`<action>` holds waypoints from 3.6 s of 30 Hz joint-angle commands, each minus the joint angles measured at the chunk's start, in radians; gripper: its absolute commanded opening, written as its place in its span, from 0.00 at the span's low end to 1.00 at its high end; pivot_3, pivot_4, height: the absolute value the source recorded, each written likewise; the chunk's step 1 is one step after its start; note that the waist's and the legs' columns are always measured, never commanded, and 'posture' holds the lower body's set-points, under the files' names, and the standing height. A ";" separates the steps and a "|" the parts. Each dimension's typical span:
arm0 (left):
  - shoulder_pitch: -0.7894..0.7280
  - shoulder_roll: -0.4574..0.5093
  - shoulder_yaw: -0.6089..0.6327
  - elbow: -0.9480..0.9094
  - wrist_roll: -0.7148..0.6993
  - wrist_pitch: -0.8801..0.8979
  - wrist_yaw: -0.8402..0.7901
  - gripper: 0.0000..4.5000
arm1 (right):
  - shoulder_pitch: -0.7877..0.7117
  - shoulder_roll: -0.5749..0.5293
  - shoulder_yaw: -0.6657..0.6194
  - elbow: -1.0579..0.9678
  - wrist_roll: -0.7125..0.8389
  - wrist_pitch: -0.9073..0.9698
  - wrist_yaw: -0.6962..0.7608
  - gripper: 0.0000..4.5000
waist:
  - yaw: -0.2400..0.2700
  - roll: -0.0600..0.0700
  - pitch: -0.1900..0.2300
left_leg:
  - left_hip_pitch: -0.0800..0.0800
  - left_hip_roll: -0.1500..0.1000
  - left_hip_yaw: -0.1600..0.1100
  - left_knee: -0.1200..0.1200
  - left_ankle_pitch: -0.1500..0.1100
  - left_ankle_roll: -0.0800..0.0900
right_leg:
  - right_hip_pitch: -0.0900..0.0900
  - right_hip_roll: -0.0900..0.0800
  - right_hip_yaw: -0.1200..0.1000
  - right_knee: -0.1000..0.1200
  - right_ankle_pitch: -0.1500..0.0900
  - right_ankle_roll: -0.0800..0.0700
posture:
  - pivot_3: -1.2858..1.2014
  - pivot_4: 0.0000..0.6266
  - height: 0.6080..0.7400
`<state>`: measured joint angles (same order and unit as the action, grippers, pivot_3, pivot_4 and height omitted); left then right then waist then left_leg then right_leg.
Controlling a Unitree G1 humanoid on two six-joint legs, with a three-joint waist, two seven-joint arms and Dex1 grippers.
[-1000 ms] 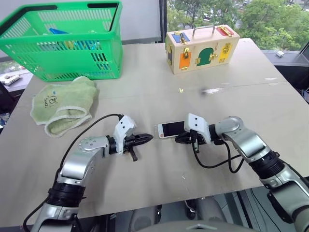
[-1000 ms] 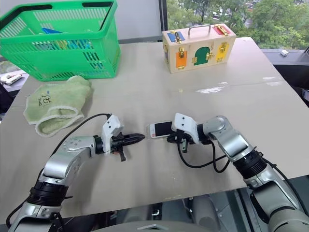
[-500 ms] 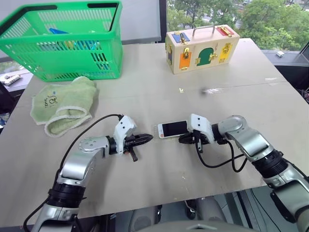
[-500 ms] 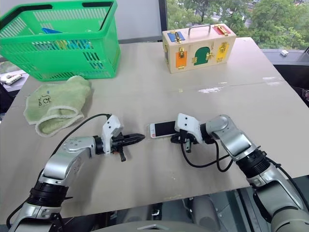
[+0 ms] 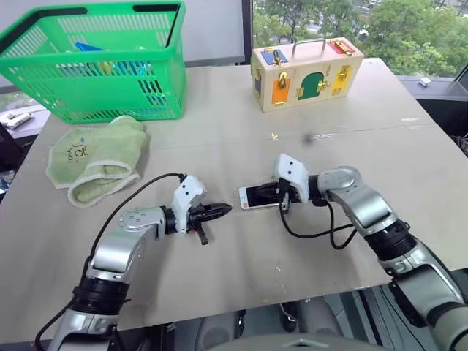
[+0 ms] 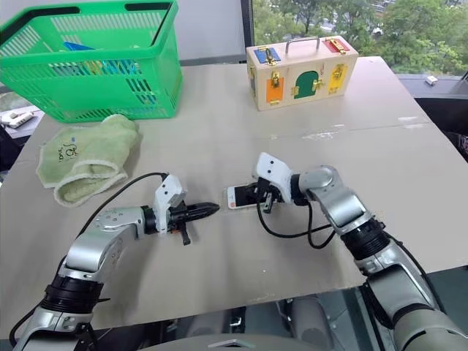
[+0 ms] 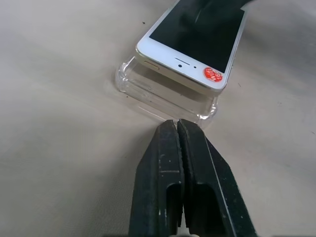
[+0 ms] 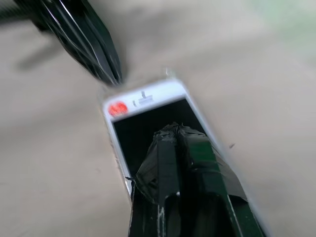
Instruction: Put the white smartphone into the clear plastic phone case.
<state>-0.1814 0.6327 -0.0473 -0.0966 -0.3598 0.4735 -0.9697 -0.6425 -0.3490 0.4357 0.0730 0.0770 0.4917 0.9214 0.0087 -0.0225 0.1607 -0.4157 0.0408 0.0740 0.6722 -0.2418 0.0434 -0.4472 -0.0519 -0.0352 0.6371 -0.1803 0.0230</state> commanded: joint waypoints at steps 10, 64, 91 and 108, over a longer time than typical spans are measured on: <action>0.015 0.004 0.004 -0.017 -0.005 0.000 0.002 0.01 | 0.021 -0.032 0.178 0.047 -0.173 0.024 0.027 0.00 | -0.004 0.000 -0.006 | 0.002 0.001 0.000 0.000 0.000 0.000 | 0.001 0.000 0.000 0.001 -0.001 0.002 | 0.52 0.24 1.00; -0.006 -0.048 -0.004 -0.003 -0.006 0.016 0.050 0.01 | 0.207 -0.262 -0.143 -0.402 -0.080 0.293 -0.188 0.00 | 0.003 0.005 -0.011 | -0.001 0.001 -0.001 -0.002 0.000 0.000 | -0.001 -0.003 -0.002 -0.004 -0.002 0.002 | 0.52 0.24 1.00; -0.002 -0.070 -0.016 -0.021 0.003 0.026 0.054 0.01 | 0.116 -0.100 0.046 -0.311 -0.030 0.224 -0.041 0.00 | 0.000 0.005 -0.009 | -0.001 0.002 -0.001 -0.003 0.000 0.000 | -0.001 -0.002 -0.002 -0.005 -0.001 0.002 | 0.52 0.24 1.00; -0.056 -0.050 0.191 0.025 -0.176 0.207 0.090 0.01 | 0.254 -0.221 -0.281 -0.368 0.073 0.175 -0.098 0.00 | -0.010 0.001 -0.004 | -0.002 0.001 -0.001 -0.003 0.000 0.000 | 0.000 -0.002 -0.002 -0.008 -0.001 0.002 | 0.52 0.24 1.00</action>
<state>-0.2265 0.5764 0.1541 -0.0607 -0.5351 0.6912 -0.8713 -0.3924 -0.5665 0.1957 -0.2401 0.1173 0.6556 0.8295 -0.0010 -0.0219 0.1566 -0.4181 0.0420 0.0727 0.6688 -0.2420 0.0435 -0.4472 -0.0535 -0.0375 0.6289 -0.1817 0.0250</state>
